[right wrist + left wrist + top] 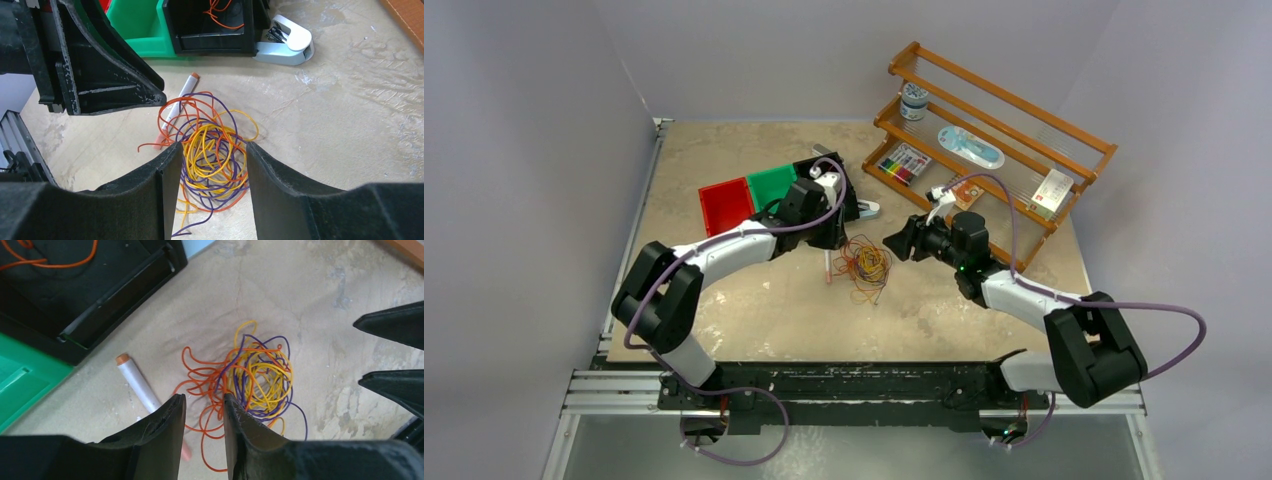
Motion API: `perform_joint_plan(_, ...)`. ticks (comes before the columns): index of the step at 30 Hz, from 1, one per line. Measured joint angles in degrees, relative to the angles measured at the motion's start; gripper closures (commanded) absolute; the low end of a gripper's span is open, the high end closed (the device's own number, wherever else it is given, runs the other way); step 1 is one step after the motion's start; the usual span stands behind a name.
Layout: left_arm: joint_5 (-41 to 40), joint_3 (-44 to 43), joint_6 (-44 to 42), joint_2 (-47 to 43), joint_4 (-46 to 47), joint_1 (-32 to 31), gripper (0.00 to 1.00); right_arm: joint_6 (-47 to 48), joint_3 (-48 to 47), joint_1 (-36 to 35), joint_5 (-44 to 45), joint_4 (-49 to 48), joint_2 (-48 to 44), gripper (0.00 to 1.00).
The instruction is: Untangle the cables
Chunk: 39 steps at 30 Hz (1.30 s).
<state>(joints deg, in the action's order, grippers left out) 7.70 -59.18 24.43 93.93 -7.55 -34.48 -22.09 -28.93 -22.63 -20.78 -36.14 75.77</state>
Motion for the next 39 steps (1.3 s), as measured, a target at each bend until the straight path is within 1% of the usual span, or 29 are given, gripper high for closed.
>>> perform_joint_plan(3,1.09,0.04,0.13,0.00,0.57,-0.07,0.73,0.00,0.02,0.00,-0.09,-0.20,0.00,0.47)
perform_joint_plan(7,2.60,0.04,0.13,0.02,1.05,-0.15,0.75,0.00,0.02,0.00,-0.31,-0.22,0.00,0.47)
perform_joint_plan(14,3.67,0.04,0.09,0.48,1.14,-0.15,0.85,0.00,0.02,0.00,-0.44,-0.26,0.00,0.47)
perform_joint_plan(19,4.13,0.04,0.09,1.88,1.22,-0.15,0.88,0.00,0.02,0.00,-1.07,-0.26,0.00,0.47)
perform_joint_plan(20,4.17,0.07,0.09,1.97,1.22,-0.15,0.90,0.00,0.02,0.00,-1.20,-0.26,0.00,0.47)
perform_joint_plan(23,4.39,0.07,0.13,1.97,1.42,-0.15,0.99,0.00,0.02,0.00,-1.29,-0.24,0.00,0.47)
perform_joint_plan(24,4.48,0.07,0.11,1.97,1.44,-0.15,1.00,0.00,0.02,0.00,-1.29,-0.26,0.00,0.47)
perform_joint_plan(31,4.85,0.04,0.02,1.46,0.37,-0.44,1.00,0.04,0.02,0.00,-1.25,-0.44,0.00,0.45)
perform_joint_plan(36,4.72,-0.04,-0.13,-2.40,-2.49,-1.75,1.00,0.59,-0.42,-0.02,-1.33,-1.77,0.66,0.41)
perform_joint_plan(39,4.81,-0.59,-0.20,-5.01,-3.61,-2.56,1.00,1.14,-2.14,-0.28,-1.75,-3.08,3.52,0.39)
